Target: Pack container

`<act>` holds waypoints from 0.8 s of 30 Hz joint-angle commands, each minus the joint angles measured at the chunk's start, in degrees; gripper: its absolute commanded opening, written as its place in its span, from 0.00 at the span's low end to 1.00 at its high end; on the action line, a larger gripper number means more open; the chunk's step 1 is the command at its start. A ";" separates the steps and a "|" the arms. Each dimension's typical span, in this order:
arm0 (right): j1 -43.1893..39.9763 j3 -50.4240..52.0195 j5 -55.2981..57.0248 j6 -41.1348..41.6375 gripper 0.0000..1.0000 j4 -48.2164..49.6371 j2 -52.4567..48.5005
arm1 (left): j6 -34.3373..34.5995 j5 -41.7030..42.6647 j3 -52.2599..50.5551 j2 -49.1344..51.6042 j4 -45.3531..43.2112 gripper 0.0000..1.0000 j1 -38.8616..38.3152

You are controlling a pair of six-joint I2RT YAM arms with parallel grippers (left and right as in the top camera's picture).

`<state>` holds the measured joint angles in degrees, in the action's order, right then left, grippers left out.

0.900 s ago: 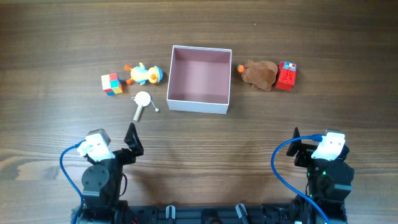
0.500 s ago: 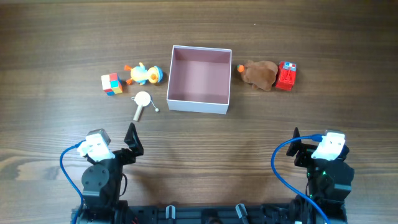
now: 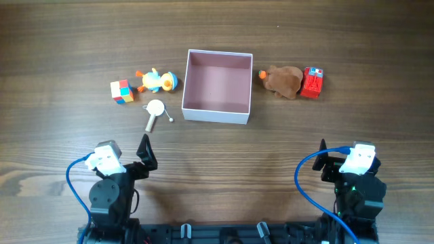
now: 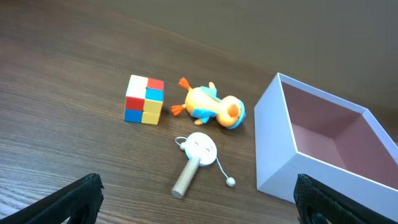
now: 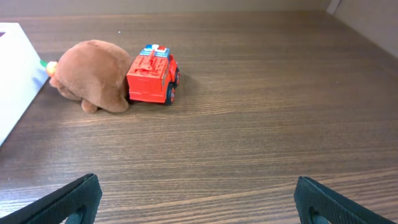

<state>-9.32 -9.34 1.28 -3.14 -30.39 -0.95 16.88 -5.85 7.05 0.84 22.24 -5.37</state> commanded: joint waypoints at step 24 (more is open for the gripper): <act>-0.07 -53.22 -31.15 15.37 1.00 -17.79 -61.72 | -3.63 -1.31 47.91 59.80 10.38 1.00 1.62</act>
<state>-9.50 -52.73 -31.05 18.39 -43.83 -55.09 15.73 -6.59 47.27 52.18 30.85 -5.21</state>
